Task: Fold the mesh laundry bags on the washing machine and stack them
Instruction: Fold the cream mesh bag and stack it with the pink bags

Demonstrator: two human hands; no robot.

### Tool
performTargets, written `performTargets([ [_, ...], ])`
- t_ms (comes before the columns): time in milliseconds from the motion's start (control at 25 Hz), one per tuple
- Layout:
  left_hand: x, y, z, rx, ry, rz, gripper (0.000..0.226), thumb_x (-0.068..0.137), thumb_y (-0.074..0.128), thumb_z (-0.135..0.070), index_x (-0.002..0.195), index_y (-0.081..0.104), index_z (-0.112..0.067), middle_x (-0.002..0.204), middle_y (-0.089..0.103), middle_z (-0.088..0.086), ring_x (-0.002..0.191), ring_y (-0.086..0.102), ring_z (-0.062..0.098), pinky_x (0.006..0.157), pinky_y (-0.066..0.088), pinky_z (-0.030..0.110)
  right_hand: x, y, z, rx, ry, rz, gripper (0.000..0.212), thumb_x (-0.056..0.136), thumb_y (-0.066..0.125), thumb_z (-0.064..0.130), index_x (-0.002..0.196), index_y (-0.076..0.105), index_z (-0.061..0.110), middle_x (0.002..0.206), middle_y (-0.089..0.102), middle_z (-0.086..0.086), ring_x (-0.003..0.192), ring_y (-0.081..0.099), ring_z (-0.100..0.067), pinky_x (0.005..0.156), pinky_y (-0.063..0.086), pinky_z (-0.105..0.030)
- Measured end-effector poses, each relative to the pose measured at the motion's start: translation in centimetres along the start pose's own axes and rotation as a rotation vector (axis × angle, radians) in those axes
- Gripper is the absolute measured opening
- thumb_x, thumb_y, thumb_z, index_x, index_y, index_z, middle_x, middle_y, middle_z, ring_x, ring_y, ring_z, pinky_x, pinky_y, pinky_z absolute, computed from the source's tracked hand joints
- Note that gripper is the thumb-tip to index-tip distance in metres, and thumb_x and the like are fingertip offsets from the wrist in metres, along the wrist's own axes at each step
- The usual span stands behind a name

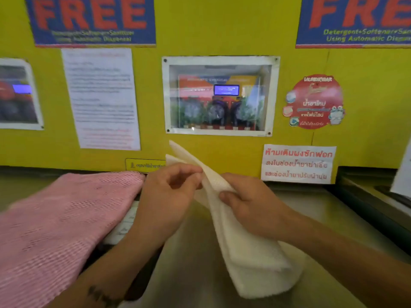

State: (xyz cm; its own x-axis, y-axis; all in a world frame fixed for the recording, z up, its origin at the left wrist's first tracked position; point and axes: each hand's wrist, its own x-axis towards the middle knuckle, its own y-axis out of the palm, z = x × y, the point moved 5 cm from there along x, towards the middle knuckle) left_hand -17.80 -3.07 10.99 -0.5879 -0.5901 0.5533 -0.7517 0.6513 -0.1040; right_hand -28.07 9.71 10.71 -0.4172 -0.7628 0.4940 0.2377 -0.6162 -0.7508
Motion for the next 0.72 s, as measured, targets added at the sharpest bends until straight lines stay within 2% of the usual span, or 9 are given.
performTargets([
  [40,0.0,-2.9,-0.4,0.003,0.02,-0.076,0.023,0.081,0.072,-0.007,0.075,0.073,-0.029,0.074,0.076,-0.01,0.071,0.072,0.007,0.071,0.056,0.024,1.5,0.7,1.8,0.007,-0.064,-0.006,0.021,0.096,0.053,0.021,0.114,0.063,0.023,0.098,0.065,0.008,0.085,0.055,-0.004,0.07,0.04,-0.023],
  [160,-0.1,-11.3,-1.1,-0.021,0.086,-0.316,0.02,0.077,0.076,-0.006,0.071,0.071,-0.024,0.067,0.073,-0.009,0.061,0.067,0.005,0.064,0.055,0.021,6.3,2.2,7.8,0.035,-0.233,-0.058,0.018,0.092,0.052,0.022,0.099,0.066,0.015,0.086,0.066,0.005,0.078,0.055,-0.006,0.068,0.038,-0.029],
  [240,-0.4,-16.6,-1.2,-0.004,0.092,-0.416,0.02,0.079,0.073,-0.001,0.074,0.068,-0.019,0.067,0.069,-0.006,0.056,0.062,0.006,0.067,0.058,0.029,9.4,3.9,11.4,0.126,-0.298,-0.068,0.011,0.09,0.053,0.018,0.091,0.064,0.019,0.079,0.064,0.011,0.073,0.056,-0.004,0.068,0.04,-0.026],
  [320,-1.1,-21.9,-0.5,0.046,0.078,-0.485,0.019,0.084,0.067,0.003,0.081,0.066,-0.015,0.076,0.062,0.004,0.058,0.06,0.008,0.075,0.058,0.043,12.7,6.0,14.3,0.256,-0.296,-0.043,0.012,0.093,0.055,0.011,0.09,0.064,0.019,0.079,0.066,0.009,0.07,0.06,-0.005,0.066,0.045,-0.023],
  [440,-2.5,-28.8,1.7,0.193,-0.011,-0.55,0.029,0.087,0.063,0.0,0.091,0.068,-0.028,0.082,0.06,0.004,0.069,0.063,0.017,0.082,0.056,0.057,17.9,10.1,16.4,0.417,-0.182,0.087,0.012,0.093,0.058,0.014,0.097,0.069,0.011,0.088,0.072,-0.002,0.071,0.065,-0.006,0.064,0.05,-0.023],
  [520,-3.4,-31.9,3.4,0.345,-0.141,-0.525,0.035,0.086,0.061,-0.004,0.097,0.065,-0.037,0.08,0.061,0.001,0.073,0.067,0.024,0.08,0.057,0.056,21.7,13.1,15.5,0.354,-0.106,0.204,0.015,0.091,0.062,0.015,0.101,0.071,0.007,0.102,0.072,-0.012,0.082,0.063,-0.012,0.07,0.047,-0.028],
  [600,-4.4,-33.4,5.5,0.574,-0.343,-0.359,0.029,0.088,0.06,-0.014,0.104,0.059,-0.037,0.079,0.065,0.004,0.073,0.068,0.024,0.072,0.059,0.047,24.6,15.8,13.2,0.183,-0.001,0.258,0.021,0.089,0.065,0.011,0.106,0.07,0.002,0.12,0.066,-0.019,0.099,0.06,-0.02,0.077,0.041,-0.028],
  [680,-5.4,-34.0,6.7,0.935,-0.489,-0.161,0.012,0.091,0.057,-0.029,0.101,0.061,-0.034,0.081,0.065,-0.003,0.07,0.065,0.015,0.06,0.051,0.028,26.1,16.4,10.7,0.144,0.132,0.159,0.022,0.088,0.064,0.01,0.109,0.069,0.004,0.127,0.062,-0.015,0.104,0.059,-0.025,0.077,0.04,-0.027],
  [720,-5.6,-34.2,6.7,1.111,-0.479,-0.136,0.013,0.091,0.054,-0.033,0.096,0.065,-0.029,0.081,0.065,-0.005,0.07,0.063,0.012,0.059,0.046,0.024,26.2,15.7,10.1,0.213,0.177,0.081,0.022,0.088,0.062,0.01,0.108,0.07,0.005,0.12,0.064,-0.013,0.094,0.061,-0.022,0.07,0.043,-0.028],
])
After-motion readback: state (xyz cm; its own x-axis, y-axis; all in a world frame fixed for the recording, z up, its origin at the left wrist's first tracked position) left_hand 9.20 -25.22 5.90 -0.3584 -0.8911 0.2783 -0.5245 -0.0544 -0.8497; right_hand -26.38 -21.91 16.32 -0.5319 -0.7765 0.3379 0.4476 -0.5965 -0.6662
